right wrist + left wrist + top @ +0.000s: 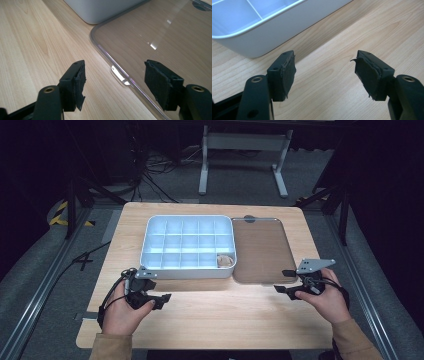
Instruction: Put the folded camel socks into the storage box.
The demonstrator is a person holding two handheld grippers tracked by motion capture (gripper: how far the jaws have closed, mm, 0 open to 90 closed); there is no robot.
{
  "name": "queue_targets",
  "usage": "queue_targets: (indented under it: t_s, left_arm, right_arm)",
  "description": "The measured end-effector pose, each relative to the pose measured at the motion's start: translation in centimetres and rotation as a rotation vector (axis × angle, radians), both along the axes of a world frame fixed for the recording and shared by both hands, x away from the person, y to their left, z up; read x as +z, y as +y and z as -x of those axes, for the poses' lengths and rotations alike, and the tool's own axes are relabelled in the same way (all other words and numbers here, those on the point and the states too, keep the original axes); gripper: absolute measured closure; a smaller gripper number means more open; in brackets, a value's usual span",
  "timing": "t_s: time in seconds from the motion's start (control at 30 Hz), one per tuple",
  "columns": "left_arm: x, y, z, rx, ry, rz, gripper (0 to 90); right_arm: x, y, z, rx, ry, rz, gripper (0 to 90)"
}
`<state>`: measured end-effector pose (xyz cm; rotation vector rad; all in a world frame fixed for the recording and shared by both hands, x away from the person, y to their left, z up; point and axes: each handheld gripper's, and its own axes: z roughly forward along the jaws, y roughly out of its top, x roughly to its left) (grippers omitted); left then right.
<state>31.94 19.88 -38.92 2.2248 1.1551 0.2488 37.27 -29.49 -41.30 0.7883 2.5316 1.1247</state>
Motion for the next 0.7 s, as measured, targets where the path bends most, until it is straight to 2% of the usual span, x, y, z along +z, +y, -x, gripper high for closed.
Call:
queue_targets:
  t_s: [0.2, 0.4, 0.7]
  left_arm:
    - [-0.7, 0.4, -0.3, 0.024, 0.001, 0.022, 33.5]
    - [-1.8, 1.1, -0.8, 0.052, 0.020, 0.027, 33.6]
    - [-3.5, 1.5, -1.3, 0.059, 0.039, 0.014, 33.3]
  right_arm:
    - [-2.3, -1.5, 0.0, -0.048, -0.010, -0.047, 34.0]
    - [-4.3, -3.0, -0.2, -0.105, 0.004, -0.038, 34.0]
    - [-5.5, -4.0, 0.5, -0.146, 0.028, -0.015, 33.3]
